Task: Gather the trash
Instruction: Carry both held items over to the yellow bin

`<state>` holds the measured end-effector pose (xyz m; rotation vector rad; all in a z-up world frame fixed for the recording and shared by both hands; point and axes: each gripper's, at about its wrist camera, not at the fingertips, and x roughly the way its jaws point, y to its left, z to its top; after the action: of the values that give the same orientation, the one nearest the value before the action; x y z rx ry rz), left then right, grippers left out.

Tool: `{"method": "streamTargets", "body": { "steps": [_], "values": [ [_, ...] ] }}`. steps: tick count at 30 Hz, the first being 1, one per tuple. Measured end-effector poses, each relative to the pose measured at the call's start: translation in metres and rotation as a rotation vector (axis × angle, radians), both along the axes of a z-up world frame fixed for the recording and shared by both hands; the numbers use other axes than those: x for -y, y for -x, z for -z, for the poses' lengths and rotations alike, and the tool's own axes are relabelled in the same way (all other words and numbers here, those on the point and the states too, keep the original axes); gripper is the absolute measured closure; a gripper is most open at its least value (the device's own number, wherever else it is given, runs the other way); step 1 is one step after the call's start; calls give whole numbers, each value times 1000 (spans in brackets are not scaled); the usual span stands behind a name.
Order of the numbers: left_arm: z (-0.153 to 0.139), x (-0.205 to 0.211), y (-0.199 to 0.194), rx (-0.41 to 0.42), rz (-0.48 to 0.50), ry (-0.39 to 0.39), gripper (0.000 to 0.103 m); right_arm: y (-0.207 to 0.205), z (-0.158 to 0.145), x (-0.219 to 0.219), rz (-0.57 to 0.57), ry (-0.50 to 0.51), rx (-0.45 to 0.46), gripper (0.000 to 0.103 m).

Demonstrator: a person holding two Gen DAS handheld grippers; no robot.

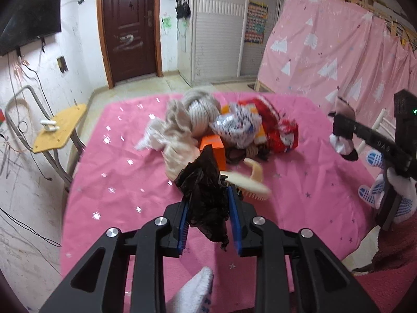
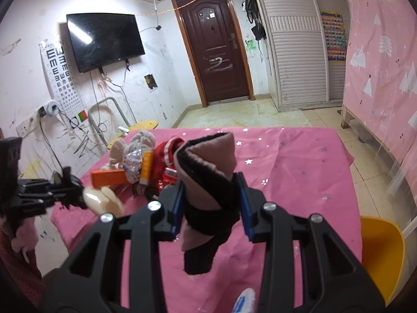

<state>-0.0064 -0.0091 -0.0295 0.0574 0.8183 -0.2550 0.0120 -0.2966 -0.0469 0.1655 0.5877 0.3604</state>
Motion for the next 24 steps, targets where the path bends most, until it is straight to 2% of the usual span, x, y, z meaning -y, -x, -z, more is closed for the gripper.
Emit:
{"method": "streamTargets", "body": {
  "steps": [5, 11, 20, 24],
  "values": [
    [-28, -3, 5, 78, -14, 0, 84, 3, 0, 7, 13, -12, 7, 68],
    [-38, 9, -4, 107, -3, 0, 84, 6, -3, 17, 33, -14, 21, 68],
    [-57, 73, -15, 166, 144, -5, 84, 15, -13, 58, 141, -17, 56, 68],
    [-59, 114, -27, 171, 219, 34, 84, 24, -19, 83, 211, -16, 75, 68]
  ]
}}
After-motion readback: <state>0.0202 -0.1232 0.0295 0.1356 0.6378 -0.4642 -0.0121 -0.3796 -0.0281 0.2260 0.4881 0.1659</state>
